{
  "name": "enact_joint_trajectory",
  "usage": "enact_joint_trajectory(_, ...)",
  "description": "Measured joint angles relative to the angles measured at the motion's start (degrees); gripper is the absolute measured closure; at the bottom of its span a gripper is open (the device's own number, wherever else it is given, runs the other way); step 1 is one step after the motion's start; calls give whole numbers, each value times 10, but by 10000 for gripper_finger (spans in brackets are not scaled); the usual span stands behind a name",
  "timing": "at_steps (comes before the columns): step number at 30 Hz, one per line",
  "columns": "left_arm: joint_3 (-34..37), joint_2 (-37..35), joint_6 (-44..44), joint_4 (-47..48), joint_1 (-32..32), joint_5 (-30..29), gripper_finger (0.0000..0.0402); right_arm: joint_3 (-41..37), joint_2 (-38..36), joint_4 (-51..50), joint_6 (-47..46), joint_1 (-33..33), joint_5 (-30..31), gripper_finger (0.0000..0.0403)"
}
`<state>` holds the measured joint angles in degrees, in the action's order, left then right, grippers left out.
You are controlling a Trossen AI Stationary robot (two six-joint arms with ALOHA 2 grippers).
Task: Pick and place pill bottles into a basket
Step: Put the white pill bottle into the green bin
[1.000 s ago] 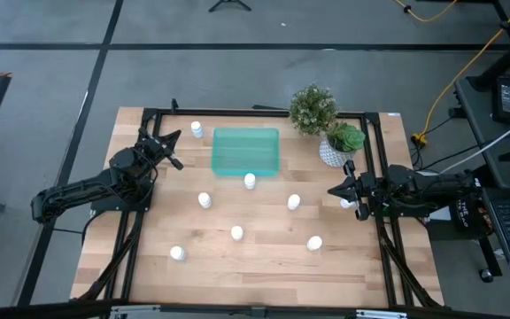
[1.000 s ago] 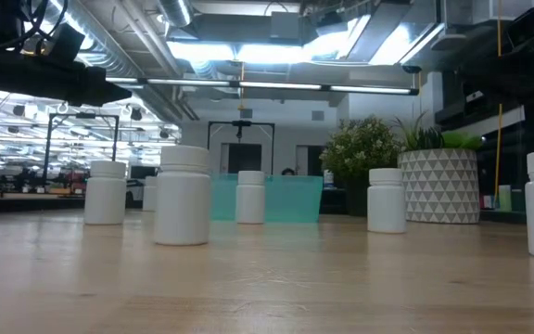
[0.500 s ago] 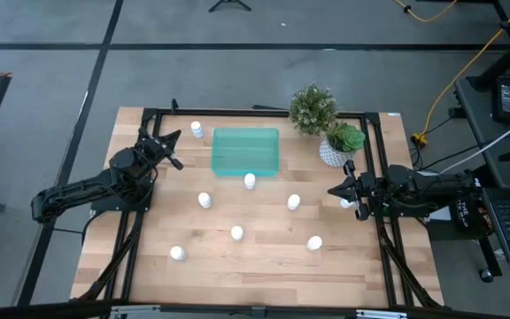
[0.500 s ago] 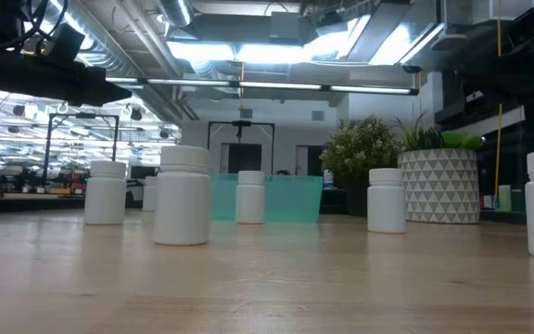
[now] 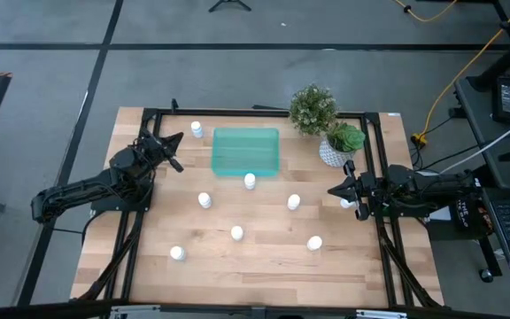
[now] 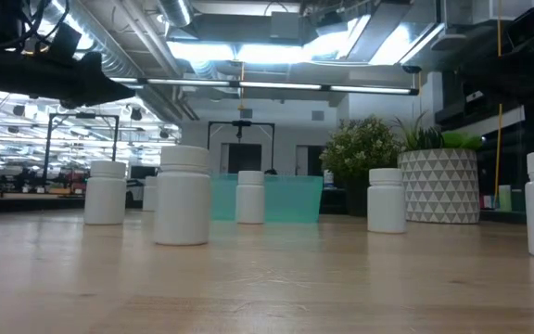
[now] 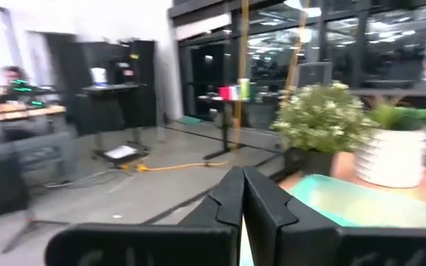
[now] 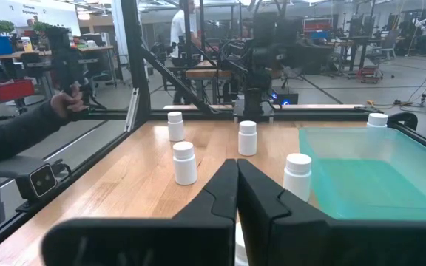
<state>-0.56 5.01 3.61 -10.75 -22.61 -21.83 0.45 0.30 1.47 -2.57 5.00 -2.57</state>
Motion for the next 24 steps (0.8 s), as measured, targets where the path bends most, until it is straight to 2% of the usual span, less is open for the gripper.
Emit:
enact_joint_trajectory(7,0,0,1,51,0,156,398,0,0,0,0,0,0,393)
enact_joint_trajectory(12,0,0,-9,42,0,187,398,0,0,0,-1,0,1,393)
enact_joint_trajectory(19,0,0,-44,-20,0,234,397,0,0,-1,-2,0,15,393)
enact_joint_trajectory(24,0,0,-50,-12,0,268,397,0,0,-2,-1,0,15,393)
